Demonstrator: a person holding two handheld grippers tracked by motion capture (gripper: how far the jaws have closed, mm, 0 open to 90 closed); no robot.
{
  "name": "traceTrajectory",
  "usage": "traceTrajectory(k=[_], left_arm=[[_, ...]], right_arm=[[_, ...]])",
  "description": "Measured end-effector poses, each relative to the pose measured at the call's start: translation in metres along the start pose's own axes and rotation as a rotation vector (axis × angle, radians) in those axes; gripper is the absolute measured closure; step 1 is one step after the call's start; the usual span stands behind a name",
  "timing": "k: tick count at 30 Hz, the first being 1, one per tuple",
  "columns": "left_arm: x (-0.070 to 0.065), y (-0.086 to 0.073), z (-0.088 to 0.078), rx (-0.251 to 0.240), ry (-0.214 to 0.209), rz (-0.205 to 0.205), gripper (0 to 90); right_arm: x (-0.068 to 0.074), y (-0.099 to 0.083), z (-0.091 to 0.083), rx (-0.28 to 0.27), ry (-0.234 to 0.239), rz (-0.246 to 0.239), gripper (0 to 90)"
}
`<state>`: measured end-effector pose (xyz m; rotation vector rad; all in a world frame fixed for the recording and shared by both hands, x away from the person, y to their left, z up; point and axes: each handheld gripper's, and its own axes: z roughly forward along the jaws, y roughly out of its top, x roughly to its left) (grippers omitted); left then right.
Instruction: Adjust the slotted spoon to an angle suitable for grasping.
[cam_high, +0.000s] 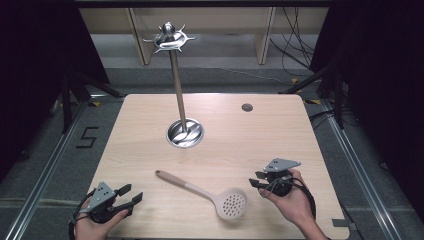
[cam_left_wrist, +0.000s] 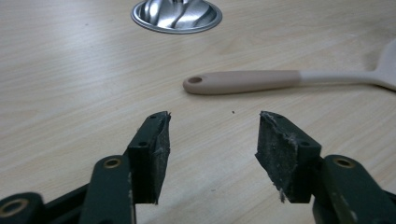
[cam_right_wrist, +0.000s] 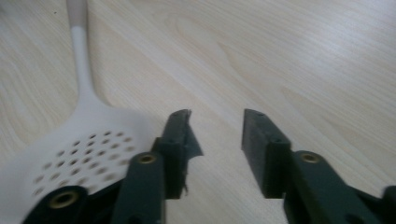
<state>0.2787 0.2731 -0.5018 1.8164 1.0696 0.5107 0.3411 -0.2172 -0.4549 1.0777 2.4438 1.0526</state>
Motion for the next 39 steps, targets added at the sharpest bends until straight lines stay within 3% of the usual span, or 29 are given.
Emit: traceTrajectory(k=[1, 3, 5, 7, 10, 11, 12, 13, 17, 19, 23, 28, 35, 39], left_arm=[[0.000, 0.000, 0.000, 0.004, -0.006, -0.008, 46.7], [-0.001, 0.001, 0.000, 0.007, -0.013, -0.013, 53.1], [-0.007, 0.004, 0.001, 0.026, -0.018, -0.021, 59.7], [-0.009, 0.006, 0.001, 0.039, -0.012, -0.030, 67.8], [-0.016, 0.017, 0.005, 0.099, -0.019, -0.010, 82.4], [-0.016, 0.017, 0.005, 0.099, -0.019, -0.010, 85.8], [-0.022, 0.024, 0.012, 0.142, -0.025, -0.011, 88.7], [-0.026, 0.030, 0.017, 0.189, -0.033, 0.022, 88.8], [-0.038, 0.044, 0.040, 0.248, -0.084, 0.040, 89.0], [-0.040, 0.051, 0.053, 0.321, -0.102, 0.063, 89.0], [-0.045, 0.055, 0.074, 0.357, -0.097, 0.042, 89.2], [-0.044, 0.059, 0.091, 0.404, -0.086, 0.039, 89.2], [-0.043, 0.060, 0.100, 0.459, -0.096, 0.042, 89.2], [-0.044, 0.059, 0.102, 0.460, -0.091, 0.033, 89.2]], right_arm=[[-0.001, 0.000, 0.001, -0.011, -0.006, -0.028, 73.4], [0.001, 0.004, -0.002, 0.032, -0.002, -0.022, 82.1], [0.002, 0.007, -0.002, 0.038, -0.008, -0.031, 90.0], [0.003, 0.008, -0.002, 0.044, -0.008, -0.033, 90.0], [0.006, 0.017, 0.003, 0.077, 0.005, -0.030, 90.0], [0.006, 0.017, 0.003, 0.077, 0.005, -0.030, 90.0], [0.006, 0.024, 0.009, 0.115, 0.013, -0.030, 90.0], [0.006, 0.027, 0.011, 0.147, 0.019, -0.033, 90.0], [0.014, 0.047, 0.028, 0.229, 0.056, -0.055, 90.0], [0.021, 0.057, 0.039, 0.263, 0.081, -0.064, 90.0], [0.036, 0.072, 0.061, 0.310, 0.142, -0.132, 90.0], [0.044, 0.077, 0.078, 0.378, 0.164, -0.147, 90.0], [0.049, 0.077, 0.094, 0.416, 0.162, -0.149, 90.0], [0.050, 0.077, 0.099, 0.446, 0.150, -0.172, 90.0]])
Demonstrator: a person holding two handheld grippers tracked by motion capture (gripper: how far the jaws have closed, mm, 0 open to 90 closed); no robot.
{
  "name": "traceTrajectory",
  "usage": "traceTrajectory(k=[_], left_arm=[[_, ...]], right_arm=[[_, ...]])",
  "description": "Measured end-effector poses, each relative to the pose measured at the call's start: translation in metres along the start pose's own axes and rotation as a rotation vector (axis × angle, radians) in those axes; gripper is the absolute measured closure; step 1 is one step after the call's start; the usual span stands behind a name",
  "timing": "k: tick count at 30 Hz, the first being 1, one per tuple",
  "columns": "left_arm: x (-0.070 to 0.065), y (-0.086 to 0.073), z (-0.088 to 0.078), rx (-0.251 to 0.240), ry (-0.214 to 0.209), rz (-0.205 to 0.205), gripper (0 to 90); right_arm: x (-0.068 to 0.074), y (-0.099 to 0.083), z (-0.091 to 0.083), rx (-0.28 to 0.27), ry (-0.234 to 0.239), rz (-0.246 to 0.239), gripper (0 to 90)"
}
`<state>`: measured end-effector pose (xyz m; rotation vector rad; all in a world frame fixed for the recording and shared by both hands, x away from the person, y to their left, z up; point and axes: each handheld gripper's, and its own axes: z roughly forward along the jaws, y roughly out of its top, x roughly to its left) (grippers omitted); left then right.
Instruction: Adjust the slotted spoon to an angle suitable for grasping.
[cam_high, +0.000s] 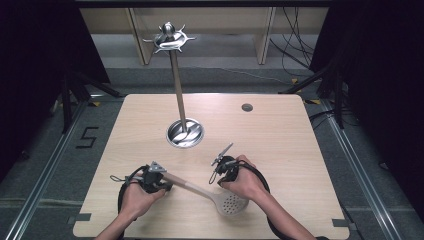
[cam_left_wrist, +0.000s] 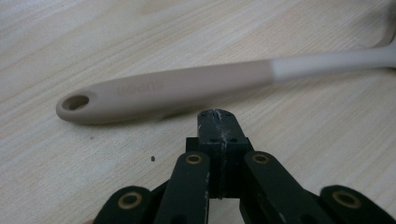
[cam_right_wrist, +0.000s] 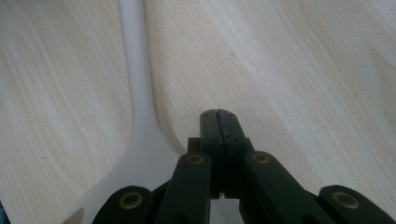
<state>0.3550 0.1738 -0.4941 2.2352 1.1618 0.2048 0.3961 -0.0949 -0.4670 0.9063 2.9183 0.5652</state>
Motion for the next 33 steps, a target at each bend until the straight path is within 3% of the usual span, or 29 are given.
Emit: traceTrajectory(k=[3, 5, 6, 10, 12, 13, 16, 18, 19, 20, 25, 27, 30, 32, 33], left_arm=[[0.001, 0.000, 0.000, 0.003, 0.012, 0.012, 89.2], [0.001, 0.000, 0.001, -0.004, 0.008, 0.005, 89.2], [0.001, 0.000, 0.000, 0.000, 0.009, 0.007, 89.2], [0.000, 0.001, -0.002, -0.004, 0.027, 0.029, 89.2], [0.000, 0.002, -0.005, -0.031, 0.027, 0.026, 89.2], [0.002, 0.004, -0.006, -0.032, 0.031, 0.029, 89.2], [0.003, 0.005, -0.005, -0.034, 0.032, 0.022, 89.2], [0.003, 0.008, -0.007, -0.020, 0.034, 0.046, 89.2], [0.003, 0.011, -0.010, -0.047, 0.030, 0.048, 89.1], [0.004, 0.014, -0.011, -0.070, 0.040, 0.037, 89.2], [0.013, 0.036, -0.015, -0.105, 0.064, 0.077, 89.2], [0.017, 0.044, -0.010, -0.102, 0.068, 0.072, 89.1], [0.018, 0.051, -0.004, -0.084, 0.083, 0.096, 89.1], [0.018, 0.056, 0.004, -0.060, 0.080, 0.111, 89.1], [0.017, 0.059, 0.009, -0.025, 0.089, 0.137, 89.1]], right_arm=[[0.002, 0.000, 0.002, -0.001, 0.017, 0.005, 90.0], [0.003, 0.000, 0.003, 0.005, 0.008, 0.006, 90.0], [0.002, 0.000, 0.004, 0.003, 0.008, -0.020, 90.0], [0.006, -0.001, 0.000, -0.015, -0.006, -0.009, 90.0], [0.014, -0.001, -0.008, -0.043, 0.029, -0.013, 90.0], [0.029, -0.002, -0.016, -0.065, 0.096, -0.001, 90.0], [0.047, -0.005, -0.019, -0.047, 0.141, -0.032, 90.0], [0.053, -0.007, -0.017, -0.029, 0.152, -0.040, 90.0], [0.058, -0.012, -0.011, 0.005, 0.156, -0.082, 90.0], [0.059, -0.013, -0.009, 0.016, 0.154, -0.092, 90.0], [0.068, -0.020, -0.006, 0.056, 0.167, -0.103, 90.0], [0.072, -0.021, -0.005, 0.071, 0.161, -0.100, 90.0], [0.074, -0.023, -0.003, 0.088, 0.156, -0.104, 90.0], [0.073, -0.024, -0.002, 0.089, 0.155, -0.117, 90.0], [0.072, -0.025, -0.001, 0.098, 0.149, -0.105, 90.0]])
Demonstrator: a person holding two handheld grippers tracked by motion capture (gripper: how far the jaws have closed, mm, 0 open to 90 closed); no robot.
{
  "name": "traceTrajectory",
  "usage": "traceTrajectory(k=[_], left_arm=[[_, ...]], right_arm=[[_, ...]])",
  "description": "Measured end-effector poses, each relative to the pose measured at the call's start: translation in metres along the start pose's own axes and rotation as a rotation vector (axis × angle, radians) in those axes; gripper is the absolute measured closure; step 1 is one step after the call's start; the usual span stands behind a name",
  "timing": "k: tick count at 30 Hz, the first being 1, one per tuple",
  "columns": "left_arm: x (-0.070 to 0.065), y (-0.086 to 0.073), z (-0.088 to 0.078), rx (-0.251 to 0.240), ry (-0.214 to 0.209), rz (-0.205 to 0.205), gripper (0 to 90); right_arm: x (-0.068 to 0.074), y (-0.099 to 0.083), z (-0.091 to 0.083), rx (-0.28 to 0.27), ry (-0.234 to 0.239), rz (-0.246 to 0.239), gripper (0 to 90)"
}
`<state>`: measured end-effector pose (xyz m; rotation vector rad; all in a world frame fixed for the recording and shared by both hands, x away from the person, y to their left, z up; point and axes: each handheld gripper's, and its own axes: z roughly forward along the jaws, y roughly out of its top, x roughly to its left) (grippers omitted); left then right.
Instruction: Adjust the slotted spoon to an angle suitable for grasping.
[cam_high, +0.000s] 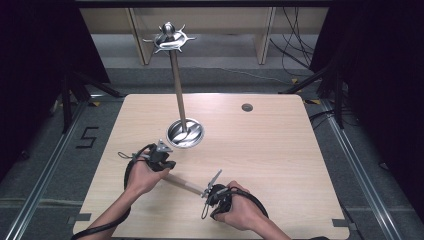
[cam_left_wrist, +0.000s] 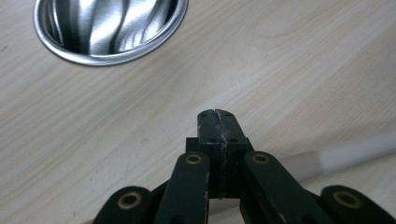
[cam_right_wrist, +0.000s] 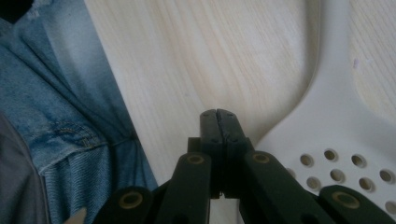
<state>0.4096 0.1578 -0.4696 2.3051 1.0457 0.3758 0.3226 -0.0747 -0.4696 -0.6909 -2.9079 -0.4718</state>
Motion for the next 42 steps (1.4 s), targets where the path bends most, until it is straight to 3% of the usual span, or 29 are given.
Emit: traceTrajectory(k=[13, 16, 17, 19, 23, 24, 25, 26, 27, 28, 29, 30, 31, 32, 33, 37, 42], left_arm=[[-0.004, 0.007, 0.016, 0.052, 0.004, 0.026, 89.1], [-0.006, 0.006, 0.015, 0.041, -0.003, 0.017, 89.1], [-0.007, 0.005, 0.014, 0.040, 0.008, 0.023, 89.1], [-0.009, 0.002, 0.010, 0.027, 0.003, 0.011, 89.1], [-0.013, -0.006, 0.001, 0.021, 0.001, -0.001, 89.2], [-0.017, -0.016, -0.006, 0.034, -0.028, -0.005, 89.2], [-0.017, -0.016, -0.006, 0.034, -0.028, -0.005, 89.2], [-0.021, -0.023, -0.009, 0.047, -0.054, -0.003, 89.2], [-0.028, -0.032, -0.012, 0.075, -0.085, 0.005, 89.3], [-0.030, -0.035, -0.012, 0.091, -0.093, 0.010, 89.2], [-0.030, -0.035, -0.012, 0.091, -0.093, 0.010, 89.3], [-0.035, -0.040, -0.010, 0.104, -0.111, 0.005, 89.3], [-0.038, -0.041, -0.009, 0.126, -0.110, 0.017, 89.3], [-0.039, -0.041, -0.006, 0.133, -0.107, 0.016, 89.3], [-0.039, -0.041, -0.006, 0.133, -0.107, 0.016, 89.3], [-0.041, -0.035, 0.000, 0.137, -0.103, 0.030, 89.3], [-0.043, -0.029, 0.004, 0.141, -0.103, 0.011, 89.3]], right_arm=[[0.000, -0.002, 0.000, 0.005, 0.001, 0.016, 90.0], [-0.001, -0.002, 0.002, 0.003, 0.005, 0.000, 90.0], [0.002, -0.002, 0.001, 0.014, 0.000, 0.030, 90.0], [-0.001, -0.002, 0.001, -0.007, 0.019, 0.004, 90.0], [-0.004, 0.000, -0.008, -0.050, 0.004, 0.018, 90.0], [-0.013, 0.000, -0.020, -0.098, -0.027, 0.035, 90.0], [-0.013, 0.000, -0.020, -0.098, -0.027, 0.035, 90.0], [-0.016, 0.000, -0.025, -0.121, -0.040, 0.070, 90.0], [-0.035, -0.001, -0.043, -0.170, -0.130, 0.120, 90.0], [-0.045, -0.003, -0.049, -0.181, -0.191, 0.149, 90.0], [-0.045, -0.003, -0.049, -0.181, -0.191, 0.149, 90.0], [-0.063, -0.007, -0.055, -0.170, -0.270, 0.213, 90.0], [-0.070, -0.009, -0.055, -0.163, -0.289, 0.212, 90.0], [-0.075, -0.011, -0.052, -0.143, -0.307, 0.242, 90.0], [-0.080, -0.012, -0.049, -0.133, -0.324, 0.233, 90.0], [-0.086, -0.015, -0.036, -0.098, -0.298, 0.216, 90.0], [-0.081, -0.017, -0.030, -0.054, -0.239, 0.222, 90.0]])
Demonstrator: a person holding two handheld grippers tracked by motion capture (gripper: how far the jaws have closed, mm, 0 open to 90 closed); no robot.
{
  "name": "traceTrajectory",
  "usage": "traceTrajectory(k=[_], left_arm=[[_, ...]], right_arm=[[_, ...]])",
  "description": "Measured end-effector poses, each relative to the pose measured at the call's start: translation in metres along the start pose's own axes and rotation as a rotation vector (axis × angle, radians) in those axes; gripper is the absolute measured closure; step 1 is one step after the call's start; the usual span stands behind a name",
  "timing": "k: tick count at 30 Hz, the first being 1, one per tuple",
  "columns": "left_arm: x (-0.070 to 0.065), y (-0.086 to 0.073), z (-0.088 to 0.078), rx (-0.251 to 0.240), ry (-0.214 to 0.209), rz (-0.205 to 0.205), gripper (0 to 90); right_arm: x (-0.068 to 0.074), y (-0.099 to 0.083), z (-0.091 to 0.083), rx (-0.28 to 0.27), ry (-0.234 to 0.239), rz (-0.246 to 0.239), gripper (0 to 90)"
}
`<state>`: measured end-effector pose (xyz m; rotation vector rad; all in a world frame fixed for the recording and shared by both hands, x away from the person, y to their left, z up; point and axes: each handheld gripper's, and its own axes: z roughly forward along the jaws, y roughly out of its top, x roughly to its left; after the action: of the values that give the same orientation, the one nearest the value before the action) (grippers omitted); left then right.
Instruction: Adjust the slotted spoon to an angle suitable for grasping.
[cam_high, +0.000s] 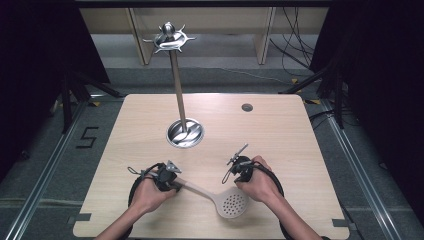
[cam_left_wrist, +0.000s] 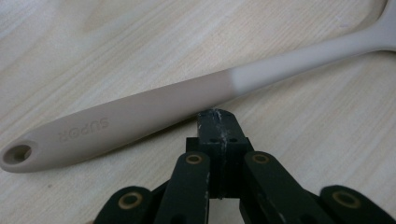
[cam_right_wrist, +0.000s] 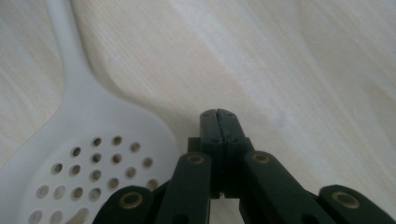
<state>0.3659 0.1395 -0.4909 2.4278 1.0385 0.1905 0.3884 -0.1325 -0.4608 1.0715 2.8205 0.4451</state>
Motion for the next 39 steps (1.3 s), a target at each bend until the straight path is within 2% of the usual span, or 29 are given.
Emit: traceTrajectory(k=[1, 2, 5, 6, 7, 9, 10, 11, 12, 13, 14, 17, 21, 22, 23, 26, 27, 30, 31, 33, 35, 36, 37, 39], left_arm=[[0.001, 0.002, 0.001, 0.003, 0.011, -0.001, 89.3], [0.002, 0.003, 0.000, 0.011, 0.010, 0.011, 89.3], [0.002, 0.004, 0.001, 0.006, 0.013, 0.004, 89.3], [0.003, 0.007, 0.002, 0.009, 0.015, 0.007, 89.3], [0.004, 0.008, 0.002, 0.010, 0.016, 0.012, 89.3], [0.004, 0.010, 0.003, 0.009, 0.019, 0.010, 89.3], [0.005, 0.012, 0.006, 0.002, 0.020, -0.010, 89.3], [0.005, 0.012, 0.006, 0.002, 0.020, -0.010, 89.3], [0.007, 0.014, 0.005, 0.013, 0.014, 0.008, 89.3], [0.007, 0.015, 0.006, 0.007, 0.015, -0.006, 89.3], [0.008, 0.017, 0.007, 0.011, 0.014, -0.008, 89.3], [0.009, 0.019, 0.008, 0.004, 0.017, -0.020, 89.3], [0.011, 0.021, 0.009, 0.004, 0.012, -0.019, 89.3], [0.011, 0.022, 0.010, 0.002, 0.015, -0.026, 89.3], [0.011, 0.022, 0.010, 0.002, 0.015, -0.026, 89.3], [0.012, 0.022, 0.009, 0.007, 0.006, -0.023, 89.3], [0.012, 0.022, 0.009, 0.009, 0.010, -0.019, 89.3], [0.013, 0.022, 0.010, 0.000, 0.007, -0.039, 89.3], [0.014, 0.022, 0.010, 0.008, -0.002, -0.034, 89.3], [0.014, 0.022, 0.009, 0.005, 0.001, -0.039, 89.3], [0.014, 0.022, 0.008, 0.002, 0.003, -0.044, 89.2], [0.014, 0.022, 0.008, -0.009, 0.012, -0.052, 89.2], [0.016, 0.022, 0.006, 0.002, 0.005, -0.032, 89.2], [0.017, 0.022, 0.005, -0.009, 0.005, -0.039, 89.2]], right_arm=[[0.000, 0.000, 0.000, -0.003, 0.007, -0.021, 90.0], [0.002, -0.001, 0.000, 0.009, 0.005, -0.007, 90.0], [0.003, -0.002, 0.000, 0.022, 0.015, -0.021, 90.0], [0.004, -0.004, 0.002, 0.040, 0.031, -0.042, 90.0], [0.007, -0.005, 0.002, 0.059, 0.041, -0.013, 90.0], [0.008, -0.006, 0.003, 0.049, 0.048, -0.020, 90.0], [0.010, -0.006, 0.003, 0.049, 0.068, -0.017, 90.0], [0.011, -0.006, 0.002, 0.046, 0.070, -0.022, 90.0], [0.014, -0.006, 0.002, 0.054, 0.087, -0.016, 90.0], [0.014, -0.006, 0.002, 0.054, 0.087, -0.016, 90.0], [0.017, -0.006, 0.003, 0.057, 0.098, -0.033, 90.0], [0.021, -0.007, 0.005, 0.059, 0.105, -0.044, 90.0], [0.037, -0.008, 0.007, 0.066, 0.177, -0.061, 90.0], [0.040, -0.007, 0.007, 0.070, 0.179, -0.065, 90.0], [0.042, -0.006, 0.008, 0.068, 0.182, -0.118, 90.0], [0.053, -0.004, 0.010, 0.067, 0.209, -0.116, 90.0], [0.056, -0.003, 0.011, 0.065, 0.217, -0.143, 90.0], [0.067, -0.002, 0.013, 0.063, 0.239, -0.152, 90.0], [0.070, -0.002, 0.013, 0.064, 0.241, -0.151, 90.0], [0.078, -0.001, 0.015, 0.045, 0.268, -0.167, 90.0], [0.081, -0.001, 0.014, 0.044, 0.271, -0.160, 90.0], [0.087, 0.000, 0.016, 0.027, 0.291, -0.177, 90.0], [0.089, 0.000, 0.016, 0.019, 0.294, -0.181, 90.0], [0.093, 0.001, 0.017, -0.003, 0.302, -0.187, 90.0]])
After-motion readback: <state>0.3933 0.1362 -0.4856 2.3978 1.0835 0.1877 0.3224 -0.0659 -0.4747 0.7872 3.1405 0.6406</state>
